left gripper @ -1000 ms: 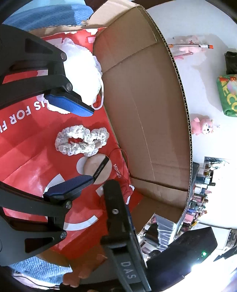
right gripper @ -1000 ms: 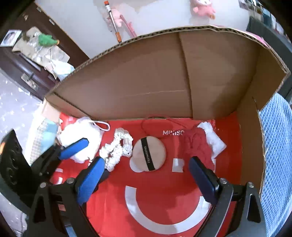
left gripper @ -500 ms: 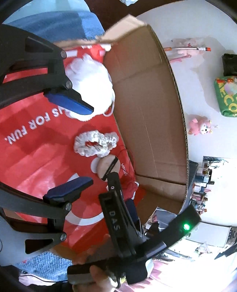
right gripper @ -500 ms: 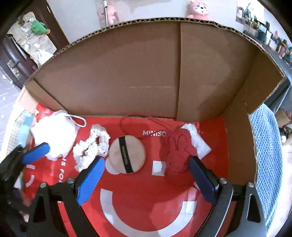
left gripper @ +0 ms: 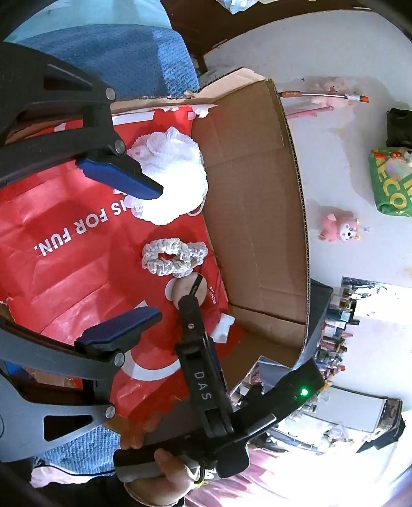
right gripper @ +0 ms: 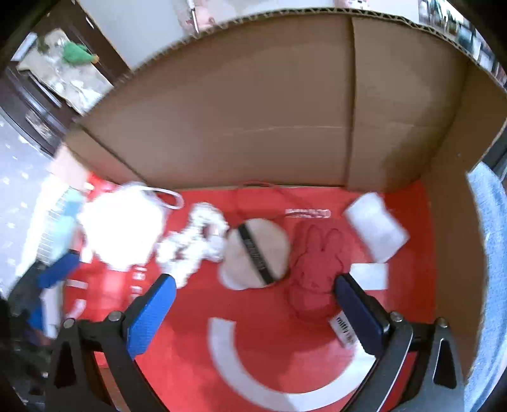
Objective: Organize soft objects
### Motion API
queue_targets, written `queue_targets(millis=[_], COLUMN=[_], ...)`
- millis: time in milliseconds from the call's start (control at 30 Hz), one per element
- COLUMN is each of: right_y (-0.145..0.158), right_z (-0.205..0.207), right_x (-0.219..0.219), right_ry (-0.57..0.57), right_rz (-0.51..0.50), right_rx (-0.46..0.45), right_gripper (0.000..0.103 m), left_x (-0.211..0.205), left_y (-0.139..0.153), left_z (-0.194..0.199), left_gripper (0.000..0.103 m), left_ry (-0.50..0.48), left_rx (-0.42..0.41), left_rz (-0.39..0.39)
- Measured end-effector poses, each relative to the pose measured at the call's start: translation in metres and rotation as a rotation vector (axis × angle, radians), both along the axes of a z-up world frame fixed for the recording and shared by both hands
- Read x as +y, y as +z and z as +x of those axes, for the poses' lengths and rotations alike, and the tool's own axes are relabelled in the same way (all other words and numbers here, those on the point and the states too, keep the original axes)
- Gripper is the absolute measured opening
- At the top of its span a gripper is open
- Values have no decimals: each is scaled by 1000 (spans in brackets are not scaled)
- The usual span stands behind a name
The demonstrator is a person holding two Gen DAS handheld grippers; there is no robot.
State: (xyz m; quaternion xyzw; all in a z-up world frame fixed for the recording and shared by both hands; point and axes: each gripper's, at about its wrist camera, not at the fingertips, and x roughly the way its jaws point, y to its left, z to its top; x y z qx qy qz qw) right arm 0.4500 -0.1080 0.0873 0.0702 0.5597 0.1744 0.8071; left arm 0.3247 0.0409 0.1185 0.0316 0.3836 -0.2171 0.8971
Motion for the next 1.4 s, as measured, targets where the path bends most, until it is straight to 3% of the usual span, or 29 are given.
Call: queue_targets(millis=[333,433,633,733,833,1000,1333,1400], right_y=[17,17,27,24,25,29,24,23], right_z=[0,4,5,12,13,9,14,11], right_x=[-16,-21,-27,-16,-3,4,2,8], right_ry=[-28,-40,-50,-38,5,103,312,353], right_rz=[-90,-144,-195,-255,-399,-527,-659,-683], right_rx=[-47,-45,-88,-91,-122,-129,-70,-71], right_gripper=[98,87,81,73,70,70,65,57], left_x=[2,3,1,0,1,0,0,0], left_y=[3,3,3,3,4,6,4,4], left_z=[-7,-8,-11,-12,-13,-14,-9,-9], left_gripper=[69,69,69,69,69,69,69,69], left_ry=[8,7,-1,-5,-6,-12,-1,-2], left_rx=[-9,-9,-8,-7,-6,-10,7,7], left_rz=[-8,-13,-19,-22,-28,-34,-44,-40])
